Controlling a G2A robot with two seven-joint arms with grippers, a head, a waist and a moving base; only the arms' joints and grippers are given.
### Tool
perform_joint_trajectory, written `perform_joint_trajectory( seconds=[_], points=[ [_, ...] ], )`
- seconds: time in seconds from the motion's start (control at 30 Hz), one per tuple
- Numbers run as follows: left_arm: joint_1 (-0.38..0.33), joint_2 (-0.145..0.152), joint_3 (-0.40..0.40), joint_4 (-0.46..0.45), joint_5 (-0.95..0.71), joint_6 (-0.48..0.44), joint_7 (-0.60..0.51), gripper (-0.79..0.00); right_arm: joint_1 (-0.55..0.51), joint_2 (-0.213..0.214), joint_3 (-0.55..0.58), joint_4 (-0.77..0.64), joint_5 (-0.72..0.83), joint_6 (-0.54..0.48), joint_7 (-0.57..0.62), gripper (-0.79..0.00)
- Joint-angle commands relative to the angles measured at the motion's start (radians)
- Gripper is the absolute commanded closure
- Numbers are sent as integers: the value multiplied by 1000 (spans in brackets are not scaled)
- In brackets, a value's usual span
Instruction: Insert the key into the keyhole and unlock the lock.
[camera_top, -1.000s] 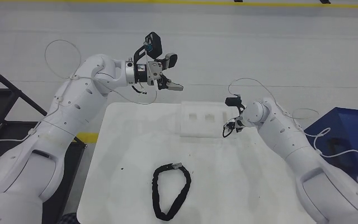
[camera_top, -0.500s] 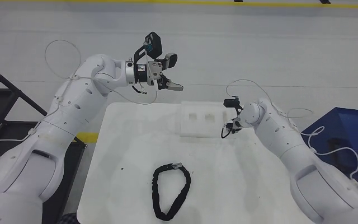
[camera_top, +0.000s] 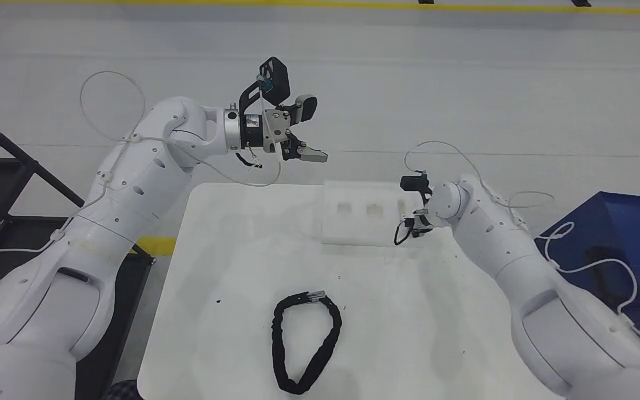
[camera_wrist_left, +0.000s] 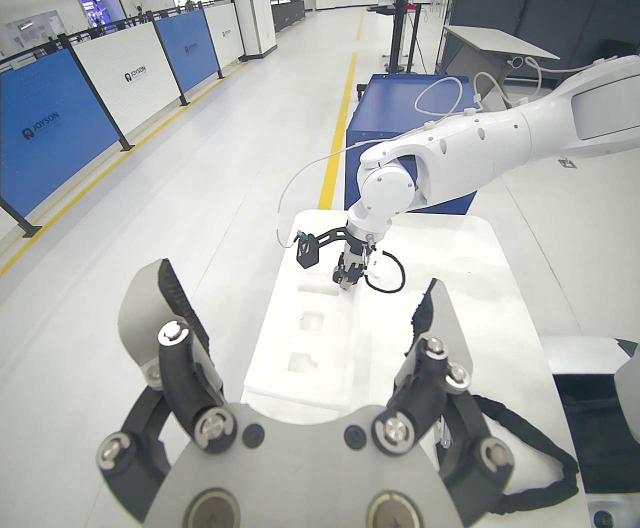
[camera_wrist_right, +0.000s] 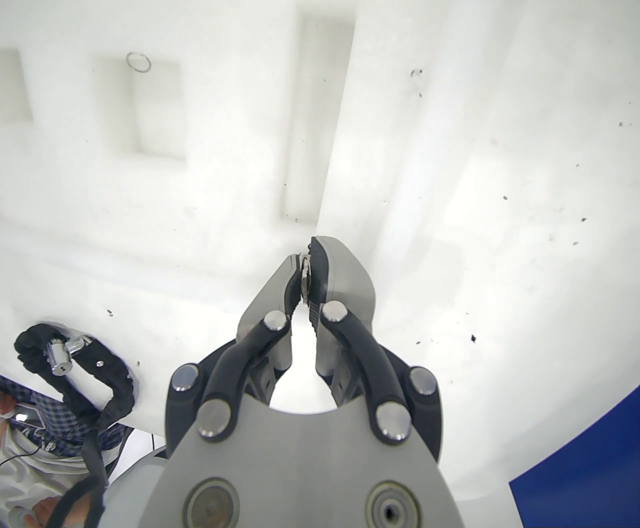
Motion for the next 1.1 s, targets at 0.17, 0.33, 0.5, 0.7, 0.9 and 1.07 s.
perform_joint_trajectory(
  seconds=[0.17,0.33,0.5,0.7,0.9,1.07],
  points=[
    [0,0,0,0,0,0,0,-785,15,2,3,-37,-48,43,9,0],
    [0,0,0,0,0,0,0,-785,10,18,30,-103,-58,57,11,0],
    [0,0,0,0,0,0,0,-785,-24,54,83,-245,-61,46,16,0],
    [0,0,0,0,0,0,0,-785,-125,127,197,-519,-105,71,44,0],
    [0,0,0,0,0,0,0,-785,-309,210,387,-858,-130,65,82,0],
    [0,0,0,0,0,0,0,-785,-464,251,554,-1061,-59,45,52,0]
  ],
)
